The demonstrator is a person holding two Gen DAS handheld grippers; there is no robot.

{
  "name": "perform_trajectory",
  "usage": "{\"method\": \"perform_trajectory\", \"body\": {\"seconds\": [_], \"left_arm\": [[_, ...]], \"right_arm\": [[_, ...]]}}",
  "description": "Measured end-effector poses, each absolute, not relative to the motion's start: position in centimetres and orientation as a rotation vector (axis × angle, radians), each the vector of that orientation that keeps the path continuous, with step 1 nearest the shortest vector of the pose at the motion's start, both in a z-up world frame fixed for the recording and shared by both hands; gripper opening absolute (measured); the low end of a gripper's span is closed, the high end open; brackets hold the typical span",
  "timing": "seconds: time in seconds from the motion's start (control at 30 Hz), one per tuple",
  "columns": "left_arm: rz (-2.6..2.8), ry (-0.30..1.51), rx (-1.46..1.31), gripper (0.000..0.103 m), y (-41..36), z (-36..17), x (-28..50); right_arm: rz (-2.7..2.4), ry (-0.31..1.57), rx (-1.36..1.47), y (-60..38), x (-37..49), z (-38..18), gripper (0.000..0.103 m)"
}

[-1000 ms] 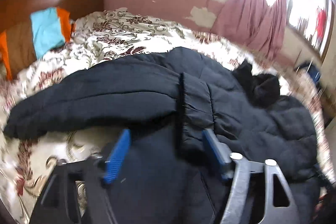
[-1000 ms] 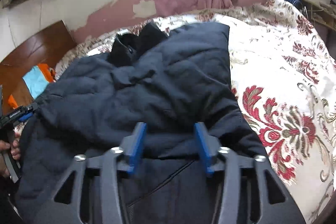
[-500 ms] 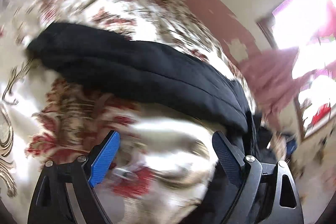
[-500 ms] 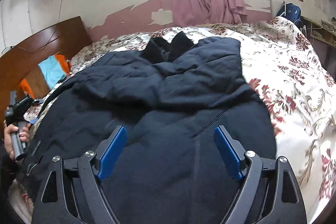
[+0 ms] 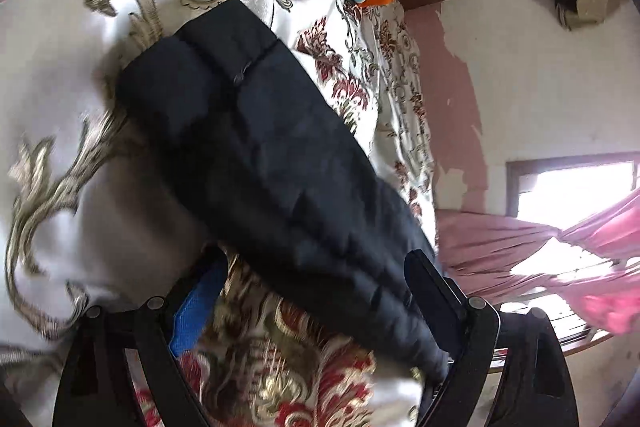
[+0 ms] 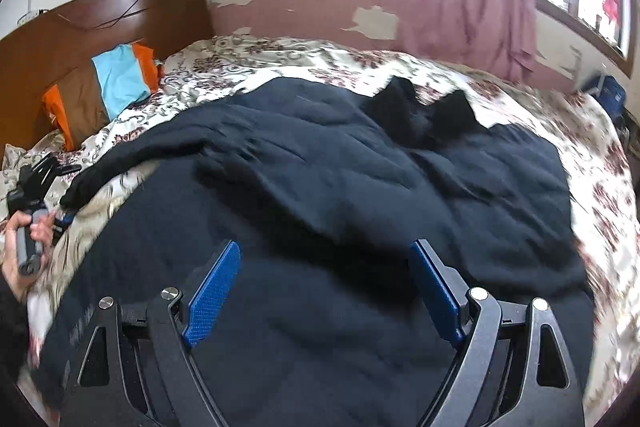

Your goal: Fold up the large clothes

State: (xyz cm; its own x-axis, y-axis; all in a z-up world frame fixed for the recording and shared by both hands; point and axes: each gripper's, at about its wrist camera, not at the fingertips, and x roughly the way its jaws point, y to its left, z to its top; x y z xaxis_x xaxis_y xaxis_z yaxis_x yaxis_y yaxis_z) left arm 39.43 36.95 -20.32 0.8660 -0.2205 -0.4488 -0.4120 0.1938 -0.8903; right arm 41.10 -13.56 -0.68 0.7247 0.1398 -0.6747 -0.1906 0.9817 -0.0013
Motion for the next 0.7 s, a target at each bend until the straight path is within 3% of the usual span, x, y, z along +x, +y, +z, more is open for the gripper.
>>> {"method": "perform_trajectory", "body": {"seconds": [0.17, 0.27, 0.37, 0.43, 0.53, 0.7], "left_arm": [[0.105, 0.486, -1.465, 0.083, 38.5, -21.2, 40.1], [0.093, 0.468, -1.496, 0.068, 39.2, -21.7, 40.1], [0.108, 0.468, -1.526, 0.048, 39.6, -22.4, 39.8], [0.130, 0.440, -1.539, 0.020, 39.9, -22.7, 39.2], [0.120, 0.385, -1.522, 0.012, 40.1, -21.8, 39.0], [0.130, 0.309, -1.369, 0.009, 39.5, -17.2, 38.4]], "right_arm": [[0.148, 0.722, -0.051, -8.9, 45.7, -0.7, 0.082], [0.122, 0.720, -0.075, -6.9, 47.4, -1.3, 0.082], [0.101, 0.741, -0.078, -6.2, 48.7, -2.2, 0.082], [0.086, 0.766, -0.072, -5.9, 49.2, -3.1, 0.082], [0.085, 0.797, -0.070, -5.6, 49.7, -4.1, 0.082], [0.104, 0.808, -0.042, -5.9, 50.1, -4.9, 0.082]]}}
